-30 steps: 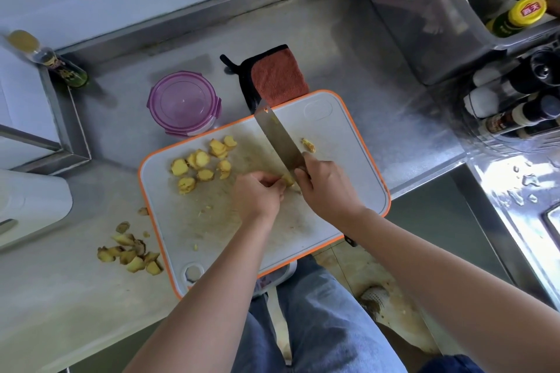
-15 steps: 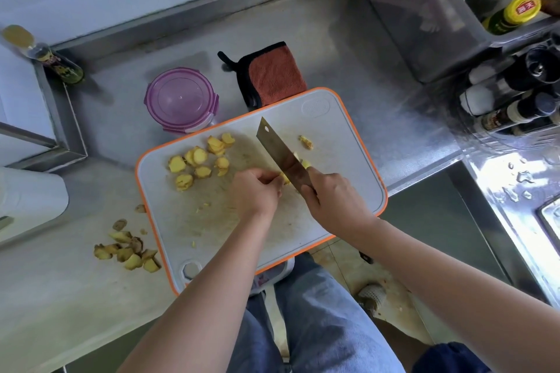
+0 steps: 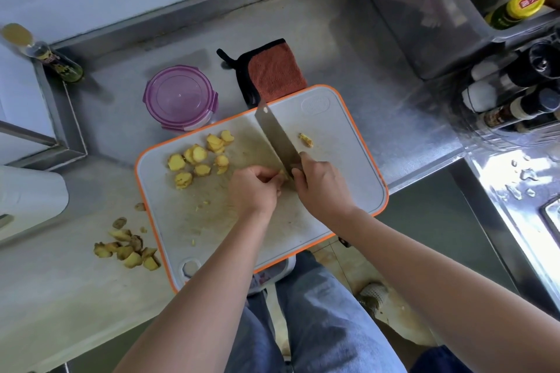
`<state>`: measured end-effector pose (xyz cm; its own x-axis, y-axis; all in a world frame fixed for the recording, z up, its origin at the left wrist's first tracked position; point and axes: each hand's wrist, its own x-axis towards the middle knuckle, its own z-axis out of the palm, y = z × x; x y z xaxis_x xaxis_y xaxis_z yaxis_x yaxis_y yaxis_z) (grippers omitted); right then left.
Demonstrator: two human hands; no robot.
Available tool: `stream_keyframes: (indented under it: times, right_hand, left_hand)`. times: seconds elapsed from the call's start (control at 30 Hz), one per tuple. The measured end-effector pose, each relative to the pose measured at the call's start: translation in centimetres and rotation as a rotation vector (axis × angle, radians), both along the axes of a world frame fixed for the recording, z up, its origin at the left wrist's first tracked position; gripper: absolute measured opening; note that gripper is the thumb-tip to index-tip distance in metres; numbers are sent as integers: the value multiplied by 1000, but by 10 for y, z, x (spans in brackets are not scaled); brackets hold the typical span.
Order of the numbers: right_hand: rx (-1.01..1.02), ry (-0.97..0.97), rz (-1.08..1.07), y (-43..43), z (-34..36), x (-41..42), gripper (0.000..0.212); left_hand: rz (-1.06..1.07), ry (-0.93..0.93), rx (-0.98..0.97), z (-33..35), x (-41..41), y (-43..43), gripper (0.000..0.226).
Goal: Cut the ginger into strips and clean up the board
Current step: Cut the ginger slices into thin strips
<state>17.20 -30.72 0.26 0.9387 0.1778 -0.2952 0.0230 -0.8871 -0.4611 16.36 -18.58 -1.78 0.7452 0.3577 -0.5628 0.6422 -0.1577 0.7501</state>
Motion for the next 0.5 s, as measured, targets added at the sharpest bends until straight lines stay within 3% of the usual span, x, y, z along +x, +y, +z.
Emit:
stream_keyframes:
  times: [0.07, 0.27, 0.5]
  right_hand:
    - [32, -8, -22, -4, 2, 1, 15]
    - [5, -31, 107, -9, 11, -5, 13]
    - [-54, 0, 110, -7, 11, -13, 23]
  left_hand:
    - [7, -6, 0, 1, -2, 0, 13]
    - [6, -29, 12, -2, -3, 0, 26]
    - [-10, -41, 34, -2, -3, 0, 25]
